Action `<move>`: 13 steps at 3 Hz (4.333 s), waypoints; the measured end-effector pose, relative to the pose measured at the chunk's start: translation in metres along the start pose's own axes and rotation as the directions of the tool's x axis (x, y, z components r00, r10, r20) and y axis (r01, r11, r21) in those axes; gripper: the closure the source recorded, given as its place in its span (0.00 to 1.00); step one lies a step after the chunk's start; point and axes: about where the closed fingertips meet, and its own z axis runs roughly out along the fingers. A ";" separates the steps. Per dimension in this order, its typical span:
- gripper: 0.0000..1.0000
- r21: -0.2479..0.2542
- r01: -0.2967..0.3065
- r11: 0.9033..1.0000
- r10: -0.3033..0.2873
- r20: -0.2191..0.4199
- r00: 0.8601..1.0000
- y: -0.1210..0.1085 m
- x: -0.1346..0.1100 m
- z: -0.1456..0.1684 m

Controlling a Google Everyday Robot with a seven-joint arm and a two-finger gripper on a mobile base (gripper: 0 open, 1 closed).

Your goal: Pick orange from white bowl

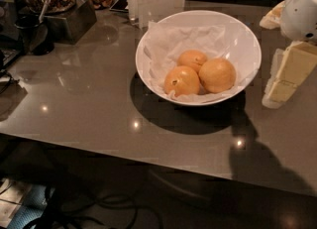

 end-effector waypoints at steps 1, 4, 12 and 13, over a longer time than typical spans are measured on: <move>0.00 -0.007 -0.029 1.000 0.030 0.046 0.999 -0.011 -0.002 0.008; 0.23 -0.036 -0.025 0.999 0.029 0.112 0.993 -0.035 -0.017 0.023; 0.14 -0.192 0.014 0.981 0.016 0.152 0.988 -0.059 -0.055 0.106; 0.15 -0.206 -0.012 0.978 0.044 0.153 0.987 -0.059 -0.052 0.114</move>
Offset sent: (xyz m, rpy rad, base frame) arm 0.0727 0.0248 -0.0138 0.1934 0.0433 0.0450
